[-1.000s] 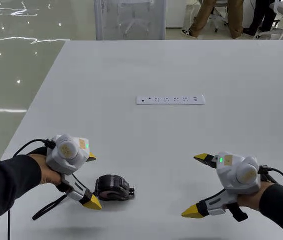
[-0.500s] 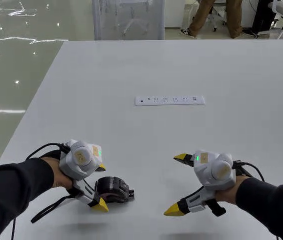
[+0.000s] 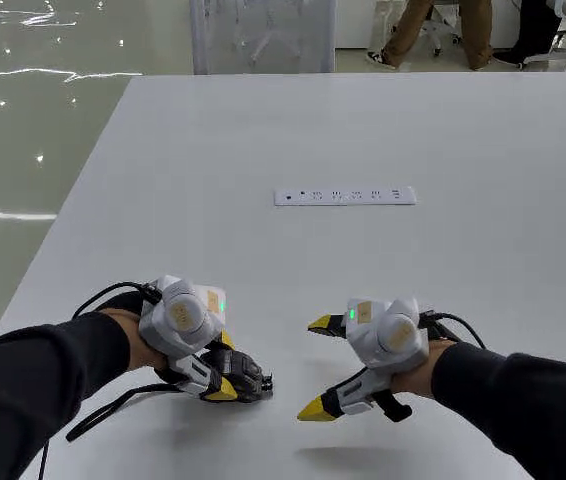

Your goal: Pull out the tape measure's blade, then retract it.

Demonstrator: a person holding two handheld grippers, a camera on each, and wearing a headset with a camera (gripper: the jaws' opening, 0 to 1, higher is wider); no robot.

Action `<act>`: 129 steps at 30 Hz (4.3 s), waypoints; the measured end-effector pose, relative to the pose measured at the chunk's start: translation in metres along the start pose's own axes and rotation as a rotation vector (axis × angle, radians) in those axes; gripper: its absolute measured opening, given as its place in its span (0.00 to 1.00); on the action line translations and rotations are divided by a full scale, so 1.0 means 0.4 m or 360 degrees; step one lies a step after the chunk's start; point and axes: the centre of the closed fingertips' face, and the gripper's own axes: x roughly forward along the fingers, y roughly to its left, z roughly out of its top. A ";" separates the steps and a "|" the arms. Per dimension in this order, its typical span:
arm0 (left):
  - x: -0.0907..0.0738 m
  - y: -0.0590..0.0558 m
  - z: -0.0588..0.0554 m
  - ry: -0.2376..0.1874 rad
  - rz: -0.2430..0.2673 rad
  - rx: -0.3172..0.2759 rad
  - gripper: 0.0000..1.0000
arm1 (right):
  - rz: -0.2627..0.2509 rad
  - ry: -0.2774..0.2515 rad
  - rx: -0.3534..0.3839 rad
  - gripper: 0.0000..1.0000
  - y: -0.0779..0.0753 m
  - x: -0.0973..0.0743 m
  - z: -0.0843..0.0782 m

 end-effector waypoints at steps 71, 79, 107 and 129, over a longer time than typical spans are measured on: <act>0.000 -0.003 -0.017 0.0111 -0.0003 -0.0036 0.32 | 0.0142 0.0225 0.0048 0.11 0.016 0.107 -0.065; 0.005 -0.006 -0.013 0.0095 -0.0009 0.0021 0.32 | 0.0149 0.0254 0.0069 0.11 0.022 0.089 -0.089; 0.004 -0.003 -0.013 0.0104 -0.0007 -0.0004 0.32 | 0.0126 0.0311 0.0095 0.10 -0.003 0.019 -0.149; 0.005 -0.006 -0.012 0.0089 0.0010 -0.0010 0.32 | 0.0088 0.0351 0.0104 0.10 -0.007 -0.027 -0.191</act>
